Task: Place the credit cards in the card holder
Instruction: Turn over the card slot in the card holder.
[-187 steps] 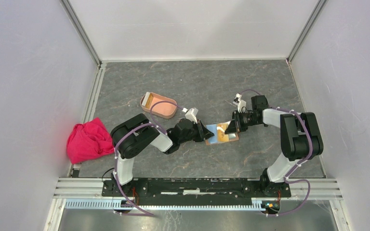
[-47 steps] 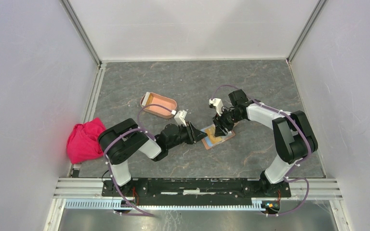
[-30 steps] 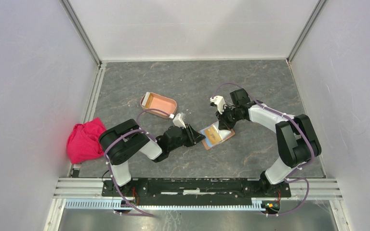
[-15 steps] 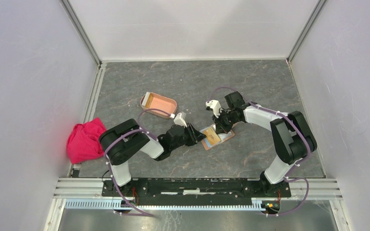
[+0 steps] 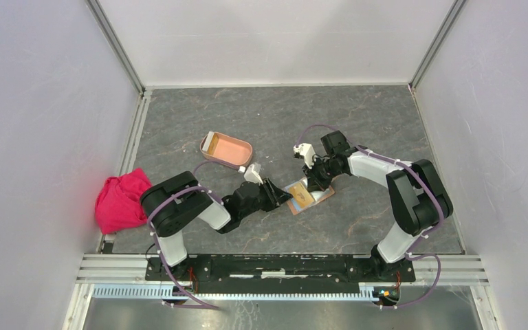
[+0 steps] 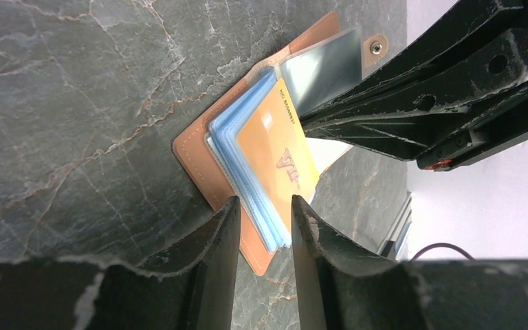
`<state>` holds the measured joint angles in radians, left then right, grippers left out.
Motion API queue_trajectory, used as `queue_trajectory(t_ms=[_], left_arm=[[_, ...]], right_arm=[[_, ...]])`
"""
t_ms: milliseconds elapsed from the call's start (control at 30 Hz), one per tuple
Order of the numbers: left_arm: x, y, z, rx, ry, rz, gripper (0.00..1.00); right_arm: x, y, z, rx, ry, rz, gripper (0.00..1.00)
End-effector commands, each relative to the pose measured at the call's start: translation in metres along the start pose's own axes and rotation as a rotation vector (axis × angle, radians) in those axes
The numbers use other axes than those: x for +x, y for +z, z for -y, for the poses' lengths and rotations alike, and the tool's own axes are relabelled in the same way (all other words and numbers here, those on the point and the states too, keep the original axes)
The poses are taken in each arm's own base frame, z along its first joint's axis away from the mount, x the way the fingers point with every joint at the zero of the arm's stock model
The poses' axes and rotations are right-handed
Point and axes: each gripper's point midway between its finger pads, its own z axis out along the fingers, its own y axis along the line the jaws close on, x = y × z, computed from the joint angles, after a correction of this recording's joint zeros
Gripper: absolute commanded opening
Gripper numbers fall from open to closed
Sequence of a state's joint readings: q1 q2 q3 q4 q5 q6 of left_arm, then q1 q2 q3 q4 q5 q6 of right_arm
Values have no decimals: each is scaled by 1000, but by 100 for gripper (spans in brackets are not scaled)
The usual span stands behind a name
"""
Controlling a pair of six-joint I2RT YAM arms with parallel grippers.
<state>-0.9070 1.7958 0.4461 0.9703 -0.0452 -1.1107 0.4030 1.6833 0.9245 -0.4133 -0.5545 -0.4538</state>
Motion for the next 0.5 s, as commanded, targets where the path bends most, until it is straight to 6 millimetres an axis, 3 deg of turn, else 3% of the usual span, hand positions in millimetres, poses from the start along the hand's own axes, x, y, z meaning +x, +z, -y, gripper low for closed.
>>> queue_trajectory(t_ms=[0,200,467], left_arm=[[-17,-6,29,108,-82,80,41],[-17,-2,33,122,-110,80,43],[-10,0,16,35,-109,70,46]], right_arm=[[-8,-8,-4,-9,-31,40,8],[-2,-2,-10,-55,-10,26,7],[-1,-1,-11,-61,-3,24,6]])
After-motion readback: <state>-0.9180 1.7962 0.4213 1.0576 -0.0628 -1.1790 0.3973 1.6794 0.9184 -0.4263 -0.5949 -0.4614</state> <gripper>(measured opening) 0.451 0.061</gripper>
